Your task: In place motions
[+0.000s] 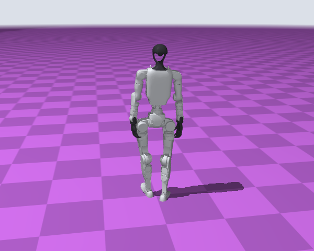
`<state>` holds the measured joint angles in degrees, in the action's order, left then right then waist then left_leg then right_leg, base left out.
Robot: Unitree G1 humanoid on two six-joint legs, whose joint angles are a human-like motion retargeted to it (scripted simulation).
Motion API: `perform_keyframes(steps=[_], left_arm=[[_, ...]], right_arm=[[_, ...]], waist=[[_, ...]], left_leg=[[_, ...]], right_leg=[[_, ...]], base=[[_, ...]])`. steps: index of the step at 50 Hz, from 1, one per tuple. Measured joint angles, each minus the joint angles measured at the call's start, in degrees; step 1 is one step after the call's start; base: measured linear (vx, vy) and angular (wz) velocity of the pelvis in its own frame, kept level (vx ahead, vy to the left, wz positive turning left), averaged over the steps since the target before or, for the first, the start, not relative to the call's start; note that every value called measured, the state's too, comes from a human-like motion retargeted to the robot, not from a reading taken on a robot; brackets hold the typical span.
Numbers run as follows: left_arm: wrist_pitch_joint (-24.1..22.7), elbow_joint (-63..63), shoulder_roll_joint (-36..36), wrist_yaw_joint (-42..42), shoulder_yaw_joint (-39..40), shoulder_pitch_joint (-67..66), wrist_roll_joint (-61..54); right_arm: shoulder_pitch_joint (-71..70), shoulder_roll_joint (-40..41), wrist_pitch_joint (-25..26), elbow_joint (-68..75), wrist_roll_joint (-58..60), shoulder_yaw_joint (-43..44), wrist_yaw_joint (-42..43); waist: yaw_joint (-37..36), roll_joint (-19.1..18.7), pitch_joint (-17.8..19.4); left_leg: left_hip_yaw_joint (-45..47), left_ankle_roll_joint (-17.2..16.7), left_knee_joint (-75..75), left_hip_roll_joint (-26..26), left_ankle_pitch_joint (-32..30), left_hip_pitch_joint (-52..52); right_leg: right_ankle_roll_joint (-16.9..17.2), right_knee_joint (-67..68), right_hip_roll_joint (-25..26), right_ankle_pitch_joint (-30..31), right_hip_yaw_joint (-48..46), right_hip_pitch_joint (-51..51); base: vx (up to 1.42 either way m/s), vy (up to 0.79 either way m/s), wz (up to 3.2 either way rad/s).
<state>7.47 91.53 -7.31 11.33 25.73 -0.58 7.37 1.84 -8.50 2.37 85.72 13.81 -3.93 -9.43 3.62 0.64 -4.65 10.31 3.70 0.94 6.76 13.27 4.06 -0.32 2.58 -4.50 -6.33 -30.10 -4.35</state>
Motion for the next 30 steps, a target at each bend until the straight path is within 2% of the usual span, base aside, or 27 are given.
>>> perform_keyframes(steps=[17, 30], left_arm=[[-1.21, -1.23, 1.45, 0.34, -0.28, 0.46, -0.63], [-2.34, 0.89, 0.88, -1.42, 0.64, -1.78, -1.48]], right_arm=[[0.51, -0.24, 0.22, 1.50, 0.02, -0.31, 0.39], [1.05, -1.31, 0.72, 3.85, 0.33, -0.48, 0.88]], waist=[[2.88, -0.79, 2.18], [2.93, -0.91, 2.57]], left_leg=[[2.95, -0.55, 1.98, -2.88, 1.42, 0.58], [2.66, -0.81, 3.28, -3.59, 1.49, 1.83]], right_leg=[[-1.24, -0.37, 1.46, 2.46, 4.73, 1.94], [-1.63, -0.91, 1.90, 2.99, 4.46, 2.08]], base=[[-0.07, -0.04, -0.28], [-0.01, 0.00, 0.05]])
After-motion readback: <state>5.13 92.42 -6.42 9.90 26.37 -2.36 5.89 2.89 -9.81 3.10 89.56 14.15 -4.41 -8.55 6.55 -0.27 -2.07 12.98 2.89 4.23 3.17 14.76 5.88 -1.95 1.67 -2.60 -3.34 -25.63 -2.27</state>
